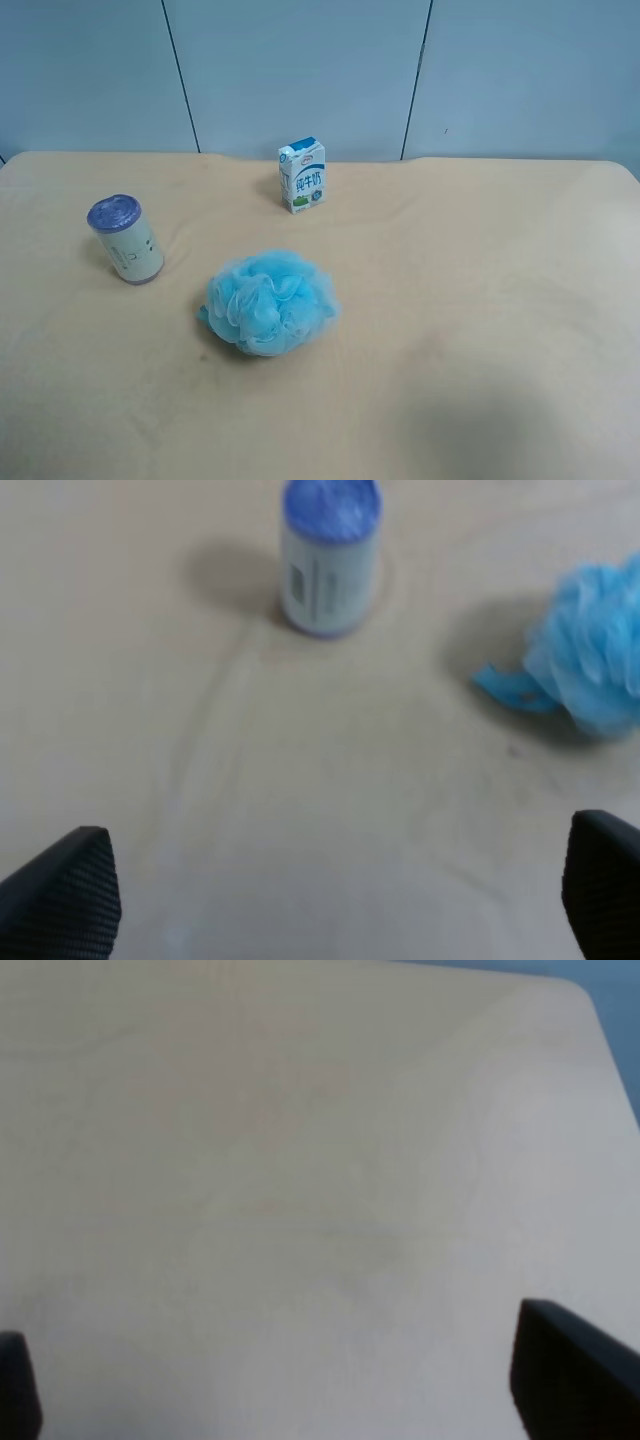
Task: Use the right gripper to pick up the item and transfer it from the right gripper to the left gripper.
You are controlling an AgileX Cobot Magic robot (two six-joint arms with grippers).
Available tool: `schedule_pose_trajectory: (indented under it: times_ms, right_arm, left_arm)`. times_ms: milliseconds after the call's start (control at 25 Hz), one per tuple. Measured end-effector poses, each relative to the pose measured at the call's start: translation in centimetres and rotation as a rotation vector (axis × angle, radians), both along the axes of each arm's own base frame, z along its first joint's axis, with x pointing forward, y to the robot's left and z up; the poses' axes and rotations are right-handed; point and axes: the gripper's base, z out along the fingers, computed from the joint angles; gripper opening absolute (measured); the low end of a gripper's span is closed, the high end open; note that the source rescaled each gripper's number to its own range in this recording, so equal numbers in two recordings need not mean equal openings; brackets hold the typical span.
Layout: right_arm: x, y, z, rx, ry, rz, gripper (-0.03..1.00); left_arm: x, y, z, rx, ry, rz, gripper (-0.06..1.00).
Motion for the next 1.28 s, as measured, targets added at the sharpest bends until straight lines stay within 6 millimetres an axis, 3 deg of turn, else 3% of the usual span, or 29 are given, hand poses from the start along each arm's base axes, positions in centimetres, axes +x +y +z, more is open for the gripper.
schedule_pose_trajectory:
  times_ms: [200,760,1000,1280]
  right_arm:
    - [0.0,0.0,0.0,0.0,0.0,0.0,0.77]
    - [0.0,0.0,0.0,0.0,0.0,0.0,0.77]
    - [0.0,0.0,0.0,0.0,0.0,0.0,0.77]
    - [0.0,0.0,0.0,0.0,0.0,0.0,0.77]
  left_arm:
    - [1.0,-0.3,-2.7,0.022,0.019,-0.029,0.66]
    - [1.4,-0.4,-3.0,0.061,-0.016,-0.068,0.63]
    - [-0.6,0.3,-2.9,0.091,-0.154,-0.039,0.63]
    - [-0.8,0.3,-2.9,0.105,-0.161,0.084,0.63]
